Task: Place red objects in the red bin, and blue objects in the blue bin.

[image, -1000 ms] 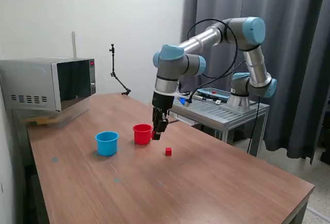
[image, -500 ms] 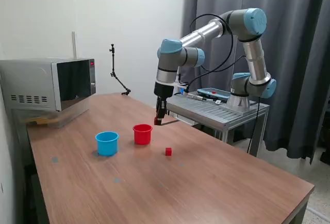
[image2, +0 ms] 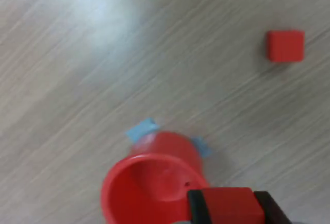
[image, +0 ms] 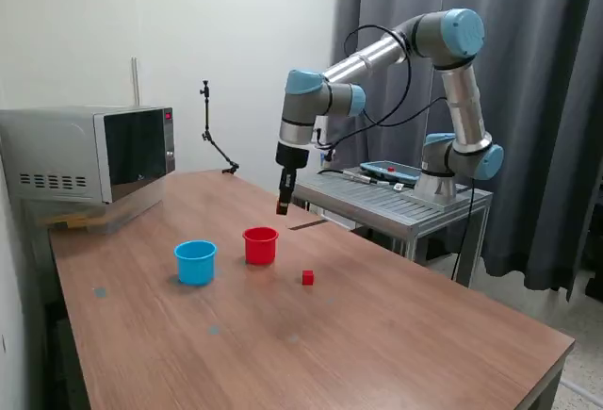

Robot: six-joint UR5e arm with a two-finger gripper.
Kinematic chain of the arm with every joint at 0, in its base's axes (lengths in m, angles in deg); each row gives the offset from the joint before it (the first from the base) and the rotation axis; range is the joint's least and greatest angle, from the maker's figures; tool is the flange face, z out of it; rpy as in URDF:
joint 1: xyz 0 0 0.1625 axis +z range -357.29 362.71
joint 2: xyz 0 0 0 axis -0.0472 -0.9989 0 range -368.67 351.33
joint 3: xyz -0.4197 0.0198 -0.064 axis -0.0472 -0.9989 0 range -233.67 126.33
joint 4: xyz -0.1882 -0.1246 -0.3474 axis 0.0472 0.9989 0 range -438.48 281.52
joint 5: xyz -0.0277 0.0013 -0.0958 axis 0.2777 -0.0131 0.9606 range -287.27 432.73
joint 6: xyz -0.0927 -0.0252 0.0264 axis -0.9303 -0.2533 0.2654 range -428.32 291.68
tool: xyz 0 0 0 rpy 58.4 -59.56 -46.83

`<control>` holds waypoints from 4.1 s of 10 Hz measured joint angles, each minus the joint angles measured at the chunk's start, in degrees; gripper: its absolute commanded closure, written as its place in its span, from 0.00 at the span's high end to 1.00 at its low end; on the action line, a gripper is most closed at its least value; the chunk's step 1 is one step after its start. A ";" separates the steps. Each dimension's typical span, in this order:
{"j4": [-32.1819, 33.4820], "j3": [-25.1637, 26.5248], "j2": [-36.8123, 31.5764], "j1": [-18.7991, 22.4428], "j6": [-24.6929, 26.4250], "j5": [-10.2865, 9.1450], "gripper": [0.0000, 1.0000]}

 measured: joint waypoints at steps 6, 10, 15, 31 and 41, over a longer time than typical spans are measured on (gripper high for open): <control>1.36 0.37 0.73 -5.06 -0.47 -0.01 0.00; 2.66 0.75 1.68 -5.36 -0.66 -2.10 0.00; 3.86 1.57 3.76 -5.26 -1.06 -3.25 0.00; 4.40 0.55 4.97 -6.58 -1.17 -2.94 1.00; 3.96 1.71 4.46 5.19 0.80 -6.99 1.00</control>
